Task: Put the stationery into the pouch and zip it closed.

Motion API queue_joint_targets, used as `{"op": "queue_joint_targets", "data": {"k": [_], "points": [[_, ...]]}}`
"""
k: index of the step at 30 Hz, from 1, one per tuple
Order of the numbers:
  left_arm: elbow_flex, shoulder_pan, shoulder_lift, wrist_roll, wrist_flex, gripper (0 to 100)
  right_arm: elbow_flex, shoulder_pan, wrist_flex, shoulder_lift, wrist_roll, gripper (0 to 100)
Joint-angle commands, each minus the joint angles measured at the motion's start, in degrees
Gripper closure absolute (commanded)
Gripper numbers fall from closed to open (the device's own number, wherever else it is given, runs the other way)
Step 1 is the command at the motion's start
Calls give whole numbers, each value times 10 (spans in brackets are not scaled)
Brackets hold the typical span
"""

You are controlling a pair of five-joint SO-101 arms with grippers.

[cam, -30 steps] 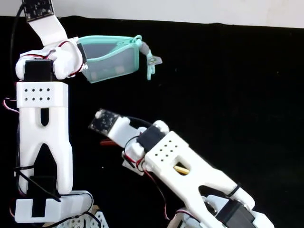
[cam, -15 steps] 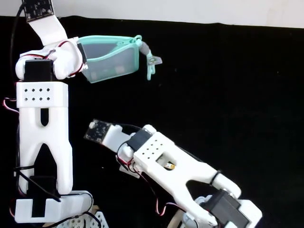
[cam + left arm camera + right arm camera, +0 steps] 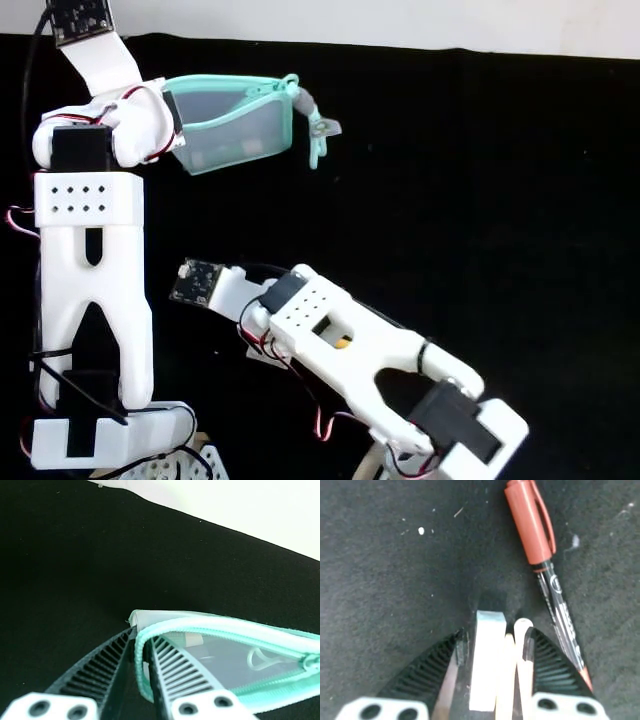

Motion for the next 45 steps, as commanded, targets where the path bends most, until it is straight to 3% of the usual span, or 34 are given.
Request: {"op": "queue_joint_targets", "data": {"k": [1, 12, 19, 27, 35, 45], "points": [[-29, -1, -2, 1, -1, 993, -5, -2, -15, 8, 10, 811], [-29, -1, -2, 1, -1, 993, -4, -1, -30, 17, 10, 813], [-29, -1, -2, 1, -1, 993, 0, 0, -31, 17, 9, 970], [-29, -1, -2, 1, -1, 993, 0, 1, -31, 17, 5, 991], [-29, -1, -2, 1, -1, 993, -20, 47, -7, 10, 4, 991], [-29, -1, -2, 1, -1, 993, -52, 49, 35, -53, -67, 991]]}}
